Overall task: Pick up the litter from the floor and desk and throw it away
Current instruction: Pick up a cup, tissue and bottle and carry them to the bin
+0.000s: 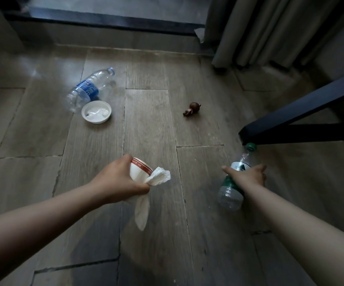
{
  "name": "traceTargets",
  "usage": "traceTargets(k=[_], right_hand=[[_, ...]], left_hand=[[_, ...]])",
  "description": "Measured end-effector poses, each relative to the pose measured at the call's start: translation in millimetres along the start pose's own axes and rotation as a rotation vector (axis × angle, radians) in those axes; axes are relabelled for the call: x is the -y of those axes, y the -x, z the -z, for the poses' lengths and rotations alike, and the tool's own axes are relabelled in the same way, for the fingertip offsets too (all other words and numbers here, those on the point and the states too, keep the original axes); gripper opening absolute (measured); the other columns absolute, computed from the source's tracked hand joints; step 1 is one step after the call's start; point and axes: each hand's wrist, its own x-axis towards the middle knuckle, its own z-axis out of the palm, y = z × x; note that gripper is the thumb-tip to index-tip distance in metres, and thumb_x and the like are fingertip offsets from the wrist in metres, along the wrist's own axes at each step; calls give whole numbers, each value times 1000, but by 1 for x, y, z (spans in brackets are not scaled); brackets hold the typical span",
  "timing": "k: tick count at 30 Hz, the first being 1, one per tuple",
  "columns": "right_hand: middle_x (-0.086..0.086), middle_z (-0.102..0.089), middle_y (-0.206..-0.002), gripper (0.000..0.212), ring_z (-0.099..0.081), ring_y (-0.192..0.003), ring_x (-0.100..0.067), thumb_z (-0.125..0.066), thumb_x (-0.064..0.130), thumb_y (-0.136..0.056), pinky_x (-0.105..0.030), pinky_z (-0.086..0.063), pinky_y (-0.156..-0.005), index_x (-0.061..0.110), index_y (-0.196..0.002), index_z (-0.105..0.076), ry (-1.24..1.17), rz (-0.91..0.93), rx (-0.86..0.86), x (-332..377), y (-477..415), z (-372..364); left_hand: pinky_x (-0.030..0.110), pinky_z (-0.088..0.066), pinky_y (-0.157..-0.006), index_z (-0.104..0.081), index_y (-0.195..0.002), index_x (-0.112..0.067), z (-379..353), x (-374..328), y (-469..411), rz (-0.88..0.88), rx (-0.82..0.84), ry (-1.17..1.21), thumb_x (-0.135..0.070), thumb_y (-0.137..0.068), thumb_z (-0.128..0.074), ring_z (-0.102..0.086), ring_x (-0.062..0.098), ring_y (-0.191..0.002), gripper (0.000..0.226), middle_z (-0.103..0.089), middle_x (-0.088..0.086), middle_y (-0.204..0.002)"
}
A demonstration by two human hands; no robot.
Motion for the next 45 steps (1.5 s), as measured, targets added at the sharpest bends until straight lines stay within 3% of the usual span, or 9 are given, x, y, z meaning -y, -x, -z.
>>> traceTargets(k=[6, 10, 13, 19, 25, 30, 34, 39, 45], right_hand=[[-19, -54, -125, 79, -56, -107, -35, -78, 34, -71, -34, -43, -82, 2, -130, -37, 20, 5, 105, -15, 11, -9], [-2, -51, -94, 61, -51, -80, -23, -77, 34, -71, -31, -39, -73, 14, -115, -39, -36, 106, 154, -9, 45, -5], [9, -46, -84, 59, -52, -75, -16, -77, 31, -70, -31, -43, -68, 25, -107, -31, -69, 163, 208, 9, 78, 11], [14, -50, -89, 60, -50, -75, 0, -76, 24, -64, -19, -37, -54, 30, -108, -34, -169, 193, 217, 67, 170, 86], [7, -55, -94, 64, -53, -76, 0, -63, 40, -50, -18, -36, -53, 32, -107, -37, -304, 151, 162, 148, 265, 219], [11, -58, -96, 61, -56, -81, 3, -70, 32, -54, -9, -37, -58, 39, -104, -37, -387, 231, 83, 230, 335, 360], [16, -56, -95, 67, -55, -83, 10, -74, 27, -55, -5, -40, -61, 38, -112, -39, -437, 313, -13, 281, 400, 484], [12, -62, -96, 63, -60, -79, 2, -76, 20, -59, -6, -44, -61, 34, -112, -46, -565, 410, -220, 310, 484, 628], [10, -65, -79, 49, -63, -66, -1, -77, 17, -64, -8, -44, -53, 34, -99, -47, -631, 453, -590, 296, 595, 784]], left_hand=[[30, -52, -54, -50, -86, -28, 3, 3, -3, 44, -3, 34, -59, -38, -65, -61, 10, -70, 59, -62, -6, -81], [25, -47, -50, -50, -85, -29, 16, 1, 4, 92, 9, 36, -60, -37, -64, -59, 7, -69, 59, -60, -9, -80], [21, -39, -49, -50, -82, -29, 38, -17, 12, 168, 0, 91, -57, -42, -67, -56, 3, -68, 52, -59, -10, -79], [18, -36, -49, -54, -88, -27, 103, -84, 66, 244, 6, 167, -48, -49, -73, -54, -1, -69, 49, -59, -12, -81], [23, -43, -54, -62, -95, -26, 223, -196, 127, 224, 21, 250, -45, -53, -73, -62, 7, -76, 47, -68, -7, -86], [28, -51, -53, -68, -80, -24, 335, -321, 189, 118, 21, 292, -41, -56, -71, -66, 10, -65, 30, -70, -4, -69], [25, -50, -45, -66, -82, -27, 419, -420, 247, 10, 30, 321, -45, -50, -72, -65, 7, -61, 37, -70, -5, -69], [20, -48, -51, -62, -90, -32, 501, -535, 325, -257, 80, 317, -48, -50, -74, -65, 1, -69, 45, -69, -9, -81], [20, -50, -57, -59, -89, -30, 555, -671, 436, -632, 195, 332, -53, -46, -70, -64, 0, -73, 50, -68, -9, -84]])
